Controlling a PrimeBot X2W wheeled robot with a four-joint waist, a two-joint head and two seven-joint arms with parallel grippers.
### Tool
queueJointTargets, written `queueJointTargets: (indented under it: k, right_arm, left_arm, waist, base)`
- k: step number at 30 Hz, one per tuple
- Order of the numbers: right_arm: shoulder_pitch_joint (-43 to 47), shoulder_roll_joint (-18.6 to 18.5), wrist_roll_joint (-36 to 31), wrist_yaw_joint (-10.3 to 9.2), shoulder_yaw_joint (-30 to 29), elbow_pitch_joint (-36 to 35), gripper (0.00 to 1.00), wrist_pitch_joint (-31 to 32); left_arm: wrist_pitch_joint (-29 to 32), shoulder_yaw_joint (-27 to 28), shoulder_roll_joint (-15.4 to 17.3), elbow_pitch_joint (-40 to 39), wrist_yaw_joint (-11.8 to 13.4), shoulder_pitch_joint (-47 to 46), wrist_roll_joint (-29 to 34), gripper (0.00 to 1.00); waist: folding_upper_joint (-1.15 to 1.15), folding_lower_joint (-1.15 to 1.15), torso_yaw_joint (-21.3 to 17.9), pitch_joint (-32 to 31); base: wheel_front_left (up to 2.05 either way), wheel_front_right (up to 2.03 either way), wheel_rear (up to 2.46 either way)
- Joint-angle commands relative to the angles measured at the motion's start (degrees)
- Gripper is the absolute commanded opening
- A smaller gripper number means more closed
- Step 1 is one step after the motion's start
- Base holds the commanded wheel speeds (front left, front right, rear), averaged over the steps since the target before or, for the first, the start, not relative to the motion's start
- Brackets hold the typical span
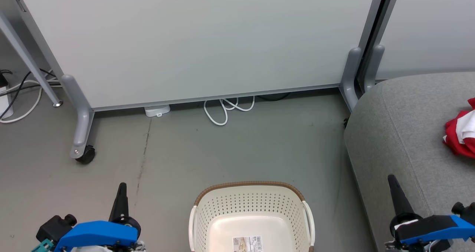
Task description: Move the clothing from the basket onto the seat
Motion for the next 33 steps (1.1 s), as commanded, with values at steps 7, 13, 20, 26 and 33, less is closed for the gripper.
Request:
queueJointTargets:
  k: [7, 13, 20, 26, 33]
  right_arm:
    - [-1.9, -0.6, 5.2, 0.02, 0.1, -0.4, 0.00, 0.6]
    - [-2.3, -0.6, 8.8, 0.02, 0.1, -0.3, 0.00, 1.0]
    - [-2.6, -0.7, 12.7, 0.02, 0.2, -0.2, 0.00, 1.4]
    - [-3.0, -0.7, 16.0, 0.02, 0.2, -0.2, 0.00, 1.8]
    - [-3.3, -0.7, 19.5, 0.02, 0.2, -0.1, 0.00, 2.3]
  left_arm:
    - [1.3, 1.3, 0.0, -1.5, -0.1, -1.7, -4.3, 0.00]
    - [2.2, 2.0, -0.1, -2.1, -0.1, -2.0, -7.5, 0.00]
    - [3.3, 2.9, -0.2, -2.8, -0.1, -2.2, -11.0, 0.00]
    - [4.1, 3.4, -0.3, -3.4, -0.1, -2.3, -13.9, 0.00]
    - [5.0, 4.2, -0.4, -4.0, -0.1, -2.5, -17.1, 0.00]
  waist:
    - [0.00, -0.01, -0.2, 0.0]
    - [0.00, -0.01, -0.4, 0.0]
    - [0.00, -0.01, -0.6, 0.0]
    - [0.00, -0.01, -0.8, 0.0]
    - [0.00, -0.01, -1.0, 0.0]
  base:
    - [0.00, 0.00, 0.00]
    - [0.00, 0.00, 0.00]
    - [0.00, 0.00, 0.00]
    - [0.00, 0.00, 0.00]
    - [0.00, 0.00, 0.00]
